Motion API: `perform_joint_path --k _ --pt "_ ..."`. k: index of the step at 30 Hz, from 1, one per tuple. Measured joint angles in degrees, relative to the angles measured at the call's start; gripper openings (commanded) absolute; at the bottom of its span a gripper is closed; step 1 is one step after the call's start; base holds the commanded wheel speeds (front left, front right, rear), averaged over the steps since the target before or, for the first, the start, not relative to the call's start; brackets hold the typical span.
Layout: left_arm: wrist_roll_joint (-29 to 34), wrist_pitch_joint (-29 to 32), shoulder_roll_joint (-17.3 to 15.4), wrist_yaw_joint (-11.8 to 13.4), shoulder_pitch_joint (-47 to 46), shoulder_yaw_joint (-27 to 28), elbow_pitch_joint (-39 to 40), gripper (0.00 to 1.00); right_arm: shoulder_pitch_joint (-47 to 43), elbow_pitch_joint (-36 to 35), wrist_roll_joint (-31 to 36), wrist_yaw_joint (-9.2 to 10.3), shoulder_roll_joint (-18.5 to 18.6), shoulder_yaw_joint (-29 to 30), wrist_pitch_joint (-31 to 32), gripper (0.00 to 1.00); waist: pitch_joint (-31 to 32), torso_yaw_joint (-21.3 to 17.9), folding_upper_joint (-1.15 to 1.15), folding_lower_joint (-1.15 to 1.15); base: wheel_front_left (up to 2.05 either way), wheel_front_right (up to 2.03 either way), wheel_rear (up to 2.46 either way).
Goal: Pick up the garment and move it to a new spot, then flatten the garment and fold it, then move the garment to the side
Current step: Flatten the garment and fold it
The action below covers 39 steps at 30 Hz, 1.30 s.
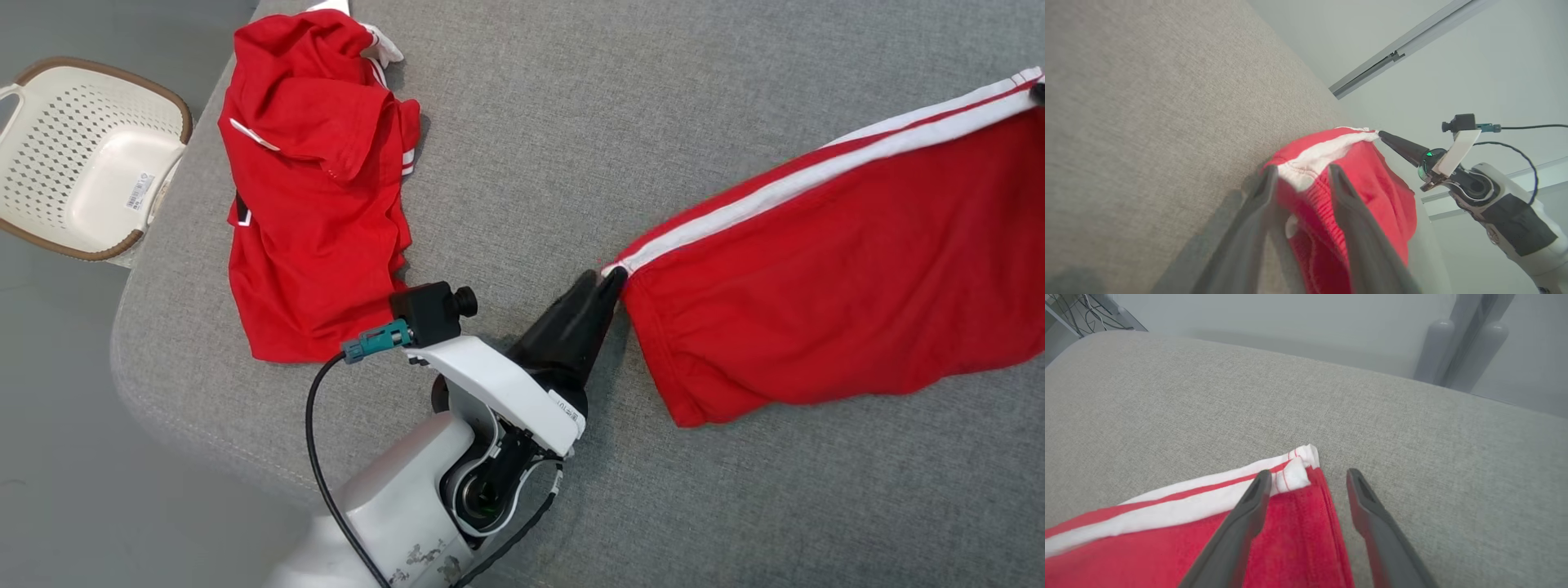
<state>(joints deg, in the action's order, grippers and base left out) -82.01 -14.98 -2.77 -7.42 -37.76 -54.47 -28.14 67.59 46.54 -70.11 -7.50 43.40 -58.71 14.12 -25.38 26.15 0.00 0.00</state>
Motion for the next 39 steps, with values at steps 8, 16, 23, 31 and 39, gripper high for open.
perform_joint_path --k 8,16,23,31,39 --pt "3.5 0.0 0.1 0.0 1.1 3.8 -0.8 1.00 -0.5 2.2 -0.5 0.00 -1.1 -0.8 -8.8 1.00 2.1 -1.0 0.00 0.00 0.00 0.00 0.00" --pt "16.5 0.0 0.0 1.1 4.1 15.0 -1.6 1.00 -4.6 0.8 -1.9 0.00 -1.2 -1.6 -21.4 1.00 6.3 -2.8 0.00 0.00 0.00 0.00 0.00" --pt "33.8 0.0 0.0 4.2 11.8 26.8 2.6 1.00 -11.1 -2.0 -0.4 0.00 -3.5 3.5 -29.0 1.00 12.0 -5.2 0.00 0.00 0.00 0.00 0.00" --pt "45.3 0.0 0.0 4.1 22.1 38.8 10.3 1.00 -28.2 -12.3 16.0 0.00 -8.1 28.2 -29.3 1.00 18.2 -9.4 0.00 0.00 0.00 0.00 0.00" --pt "57.1 0.0 0.0 4.5 30.9 43.3 14.6 1.00 -44.9 -21.0 29.5 0.00 -16.2 42.0 -29.3 1.00 23.1 -13.0 0.00 0.00 0.00 0.00 0.00"
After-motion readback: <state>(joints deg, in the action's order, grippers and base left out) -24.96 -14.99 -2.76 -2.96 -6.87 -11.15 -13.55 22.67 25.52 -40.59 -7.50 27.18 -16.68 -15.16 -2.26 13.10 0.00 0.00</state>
